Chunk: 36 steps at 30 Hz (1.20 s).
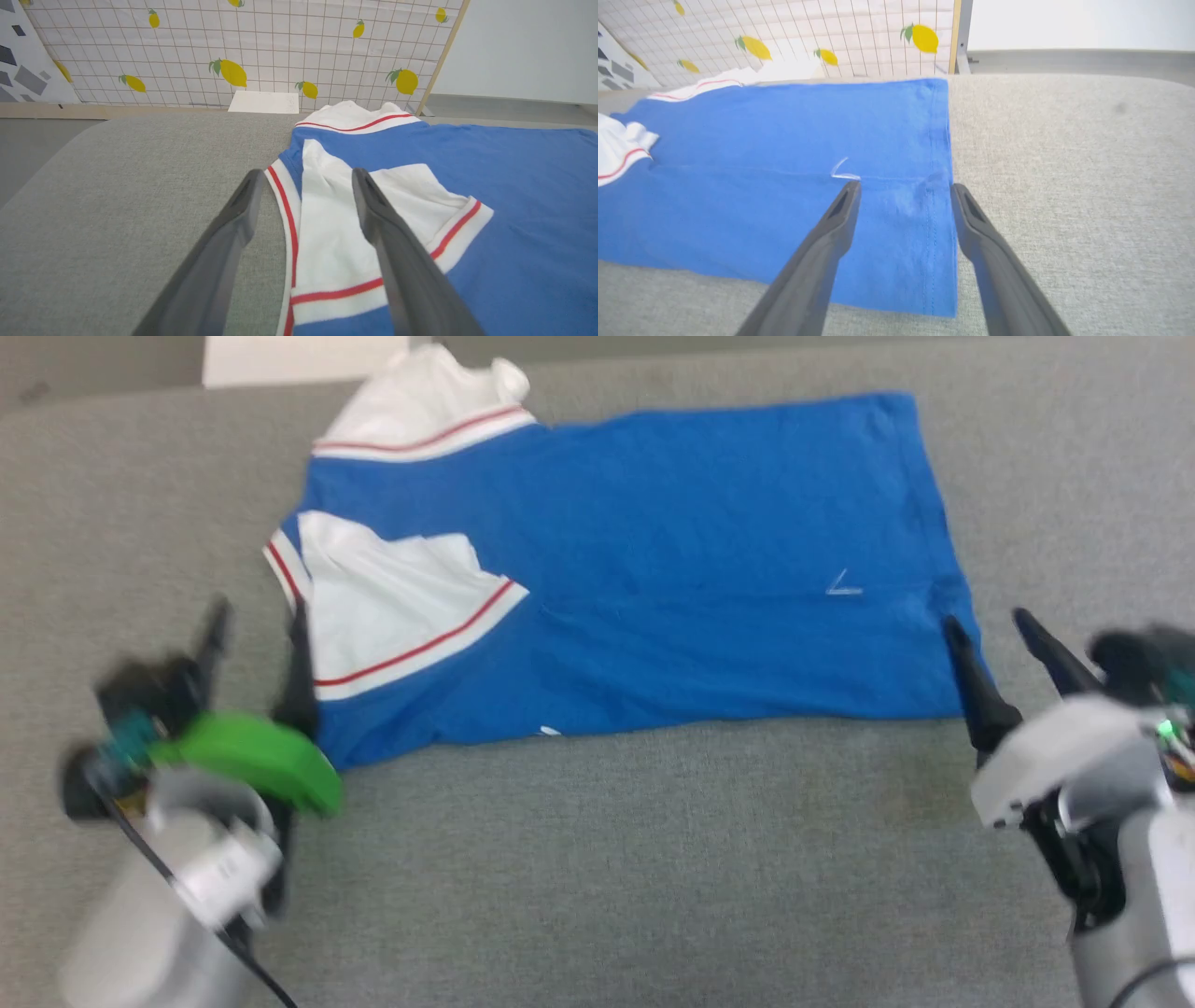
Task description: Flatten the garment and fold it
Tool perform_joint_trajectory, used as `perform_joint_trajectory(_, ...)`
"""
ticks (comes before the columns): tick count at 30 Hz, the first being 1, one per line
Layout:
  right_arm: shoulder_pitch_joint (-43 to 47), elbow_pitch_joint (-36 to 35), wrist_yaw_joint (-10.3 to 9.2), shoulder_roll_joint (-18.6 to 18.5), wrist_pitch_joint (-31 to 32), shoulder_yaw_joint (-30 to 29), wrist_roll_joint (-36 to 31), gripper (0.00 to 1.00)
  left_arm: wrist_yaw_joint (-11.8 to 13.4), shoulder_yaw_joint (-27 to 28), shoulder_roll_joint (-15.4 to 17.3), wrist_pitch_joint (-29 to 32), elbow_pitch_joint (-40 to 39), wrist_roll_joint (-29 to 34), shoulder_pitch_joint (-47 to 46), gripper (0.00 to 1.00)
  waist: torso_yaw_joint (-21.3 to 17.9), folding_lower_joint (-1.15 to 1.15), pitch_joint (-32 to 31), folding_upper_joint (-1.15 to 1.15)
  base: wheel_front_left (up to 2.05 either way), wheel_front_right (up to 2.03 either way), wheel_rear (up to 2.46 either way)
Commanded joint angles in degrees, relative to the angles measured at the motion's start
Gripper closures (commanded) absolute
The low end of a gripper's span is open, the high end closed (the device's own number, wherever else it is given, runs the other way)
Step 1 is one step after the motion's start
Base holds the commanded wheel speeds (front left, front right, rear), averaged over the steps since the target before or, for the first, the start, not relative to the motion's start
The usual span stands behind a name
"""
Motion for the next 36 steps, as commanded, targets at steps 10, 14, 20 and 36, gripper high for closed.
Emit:
perform_joint_trajectory(10,10.93,-4.51,-0.1,7.66,-20.53,-5.78,-5.18,0.0,7.97,3.03,-6.72,-2.49,-0.34,2.3,12.04,0.0,0.58,0.0,-8.14,0.36,0.0,0.0,0.0)
perform_joint_trajectory(14,11.84,-4.42,-0.1,7.91,-21.25,-4.82,-5.55,0.0,9.94,3.11,-6.65,2.35,0.9,0.88,13.08,0.0,-0.3,0.0,-8.31,0.36,0.0,0.0,0.0)
perform_joint_trajectory(20,11.68,-4.21,-0.1,7.95,-21.01,-3.15,-5.42,0.0,10.42,3.31,-5.8,12.06,2.1,-2.84,11.46,0.0,-1.3,0.0,-7.75,0.36,0.0,0.0,0.0)
perform_joint_trajectory(36,10.89,-4.39,-0.1,7.97,-20.59,-0.58,-6.13,0.0,9.86,2.21,-3.33,32.26,4.0,-10.48,9.58,1.0,-3.48,0.0,-6.82,0.36,0.0,0.0,0.0)
